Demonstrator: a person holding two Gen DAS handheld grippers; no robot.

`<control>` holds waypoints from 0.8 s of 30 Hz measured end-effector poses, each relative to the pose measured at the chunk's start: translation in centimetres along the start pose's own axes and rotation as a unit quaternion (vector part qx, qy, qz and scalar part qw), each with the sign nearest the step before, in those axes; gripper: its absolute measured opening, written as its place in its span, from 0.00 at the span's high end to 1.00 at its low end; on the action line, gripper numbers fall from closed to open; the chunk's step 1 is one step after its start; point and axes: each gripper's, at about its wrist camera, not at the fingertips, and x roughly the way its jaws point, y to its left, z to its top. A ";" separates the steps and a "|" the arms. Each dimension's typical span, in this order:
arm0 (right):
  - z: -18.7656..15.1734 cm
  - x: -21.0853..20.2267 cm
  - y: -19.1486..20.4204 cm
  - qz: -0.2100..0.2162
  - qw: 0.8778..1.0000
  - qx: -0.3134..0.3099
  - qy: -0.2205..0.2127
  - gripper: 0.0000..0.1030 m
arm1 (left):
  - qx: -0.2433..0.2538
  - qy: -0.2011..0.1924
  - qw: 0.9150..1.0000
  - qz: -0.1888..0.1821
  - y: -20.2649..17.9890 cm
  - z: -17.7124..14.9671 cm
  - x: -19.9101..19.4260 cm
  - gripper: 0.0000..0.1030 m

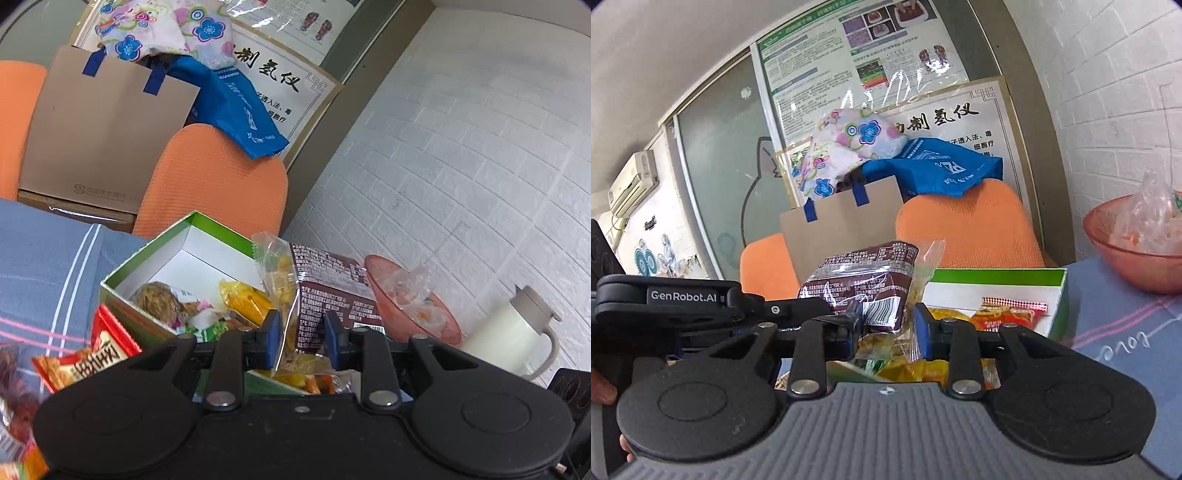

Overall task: Organize snacks
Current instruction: 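Carry the brown-labelled bag into the green box and open both grippers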

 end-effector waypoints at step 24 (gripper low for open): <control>-2.3 -4.2 0.4 -0.016 0.996 -0.070 0.045 0.00 | 0.029 0.007 0.998 0.060 -0.5 -4.0 -5.5 0.00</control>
